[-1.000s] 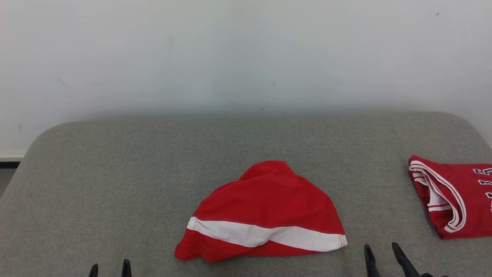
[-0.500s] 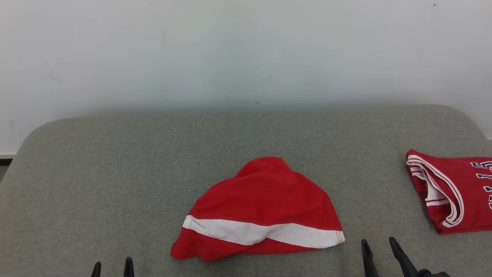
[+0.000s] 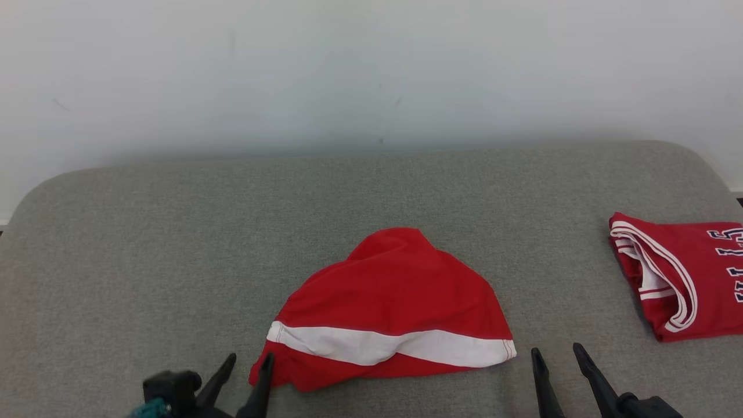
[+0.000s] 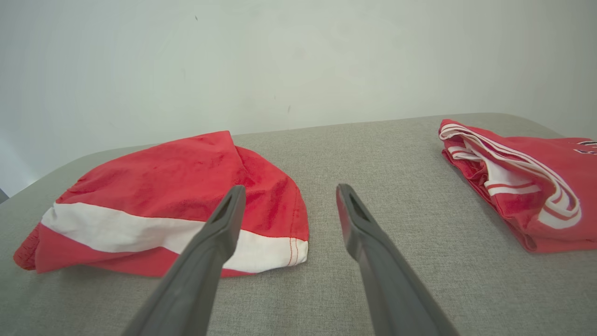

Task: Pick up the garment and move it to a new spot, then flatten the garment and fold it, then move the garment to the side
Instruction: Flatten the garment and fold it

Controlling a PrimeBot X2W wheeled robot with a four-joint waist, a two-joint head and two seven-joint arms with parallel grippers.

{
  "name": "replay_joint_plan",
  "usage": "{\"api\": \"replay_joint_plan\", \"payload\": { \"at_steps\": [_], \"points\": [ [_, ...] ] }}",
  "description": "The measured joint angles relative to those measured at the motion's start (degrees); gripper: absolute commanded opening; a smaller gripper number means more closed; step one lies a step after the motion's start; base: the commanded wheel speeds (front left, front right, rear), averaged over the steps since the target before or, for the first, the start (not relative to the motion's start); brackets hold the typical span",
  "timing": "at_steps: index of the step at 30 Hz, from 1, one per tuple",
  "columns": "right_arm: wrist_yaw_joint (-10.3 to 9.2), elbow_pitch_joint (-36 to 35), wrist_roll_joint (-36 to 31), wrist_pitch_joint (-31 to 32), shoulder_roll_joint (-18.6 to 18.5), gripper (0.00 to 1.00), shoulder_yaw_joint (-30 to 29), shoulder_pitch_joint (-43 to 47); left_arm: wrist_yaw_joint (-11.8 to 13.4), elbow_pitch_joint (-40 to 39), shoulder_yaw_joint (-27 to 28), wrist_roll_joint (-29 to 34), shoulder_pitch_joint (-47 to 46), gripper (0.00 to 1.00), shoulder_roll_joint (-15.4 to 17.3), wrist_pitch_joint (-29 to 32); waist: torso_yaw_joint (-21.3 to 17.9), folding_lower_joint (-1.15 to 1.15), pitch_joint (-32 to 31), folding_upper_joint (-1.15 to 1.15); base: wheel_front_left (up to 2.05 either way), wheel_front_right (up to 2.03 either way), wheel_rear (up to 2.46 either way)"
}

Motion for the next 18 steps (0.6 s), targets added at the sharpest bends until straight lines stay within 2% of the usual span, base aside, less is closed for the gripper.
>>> {"api": "replay_joint_plan", "payload": {
  "at_steps": [2,7,18],
  "points": [
    [0.0,0.15,0.0,0.0,-0.02,1.0,0.67,-0.73,0.01,1.98,-0.94,-2.33,-3.36,1.0,1.81,1.43,-0.42,0.0,0.42,0.0,0.0,0.0,0.0],
    [0.0,0.65,0.15,0.02,-0.55,1.0,2.72,-3.22,0.01,6.39,-3.65,-5.89,-9.54,1.0,3.94,4.63,-1.65,0.0,2.16,0.0,0.0,0.0,0.0],
    [0.0,1.89,0.89,-0.44,-1.18,1.0,3.52,-5.52,0.01,7.38,-12.62,-15.71,-14.31,1.0,7.24,8.75,-3.35,0.01,5.66,0.0,0.0,0.0,0.0]
  ]
}}
